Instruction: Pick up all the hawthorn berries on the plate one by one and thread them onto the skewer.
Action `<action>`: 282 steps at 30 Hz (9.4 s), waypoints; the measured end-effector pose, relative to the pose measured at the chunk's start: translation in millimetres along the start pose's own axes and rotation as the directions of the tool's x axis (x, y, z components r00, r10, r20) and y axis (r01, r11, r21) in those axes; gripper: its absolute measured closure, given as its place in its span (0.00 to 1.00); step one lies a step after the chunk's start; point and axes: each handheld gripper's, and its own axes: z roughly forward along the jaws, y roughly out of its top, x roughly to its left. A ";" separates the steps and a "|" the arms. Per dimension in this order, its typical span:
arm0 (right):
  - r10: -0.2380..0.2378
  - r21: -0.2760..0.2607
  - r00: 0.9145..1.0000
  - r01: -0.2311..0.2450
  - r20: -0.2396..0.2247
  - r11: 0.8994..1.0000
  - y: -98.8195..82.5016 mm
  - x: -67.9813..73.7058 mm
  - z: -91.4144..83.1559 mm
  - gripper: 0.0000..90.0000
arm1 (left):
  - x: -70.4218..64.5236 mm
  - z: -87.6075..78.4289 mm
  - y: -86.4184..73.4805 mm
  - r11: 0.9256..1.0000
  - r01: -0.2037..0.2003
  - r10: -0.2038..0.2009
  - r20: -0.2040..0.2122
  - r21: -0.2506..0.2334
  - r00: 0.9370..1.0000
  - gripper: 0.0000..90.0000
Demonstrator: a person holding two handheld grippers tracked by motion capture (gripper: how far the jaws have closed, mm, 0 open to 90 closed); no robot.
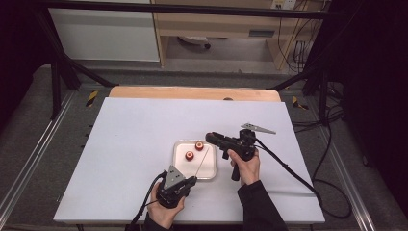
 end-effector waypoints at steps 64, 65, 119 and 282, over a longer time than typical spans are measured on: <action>-0.002 -0.120 1.000 -0.001 -0.019 0.993 -25.2 6.5 14.0 0.68 | 0.2 7.3 7.9 0.982 0.177 -0.179 -0.018 -0.069 0.984 0.98; -0.003 -0.115 1.000 0.001 -0.015 0.993 -28.0 7.0 15.1 0.68 | 0.2 7.4 8.8 0.982 0.178 -0.180 -0.022 -0.067 0.984 0.98; -0.286 0.277 0.952 0.247 0.107 0.928 -38.7 -3.1 9.0 0.12 | 28.2 -21.9 -2.8 0.998 0.050 -0.053 -0.062 -0.038 0.997 0.98; -0.120 -0.141 0.992 0.115 -0.029 0.983 -26.8 24.4 34.3 0.67 | 15.6 -13.8 -2.7 0.981 0.186 -0.186 0.017 -0.061 0.982 0.99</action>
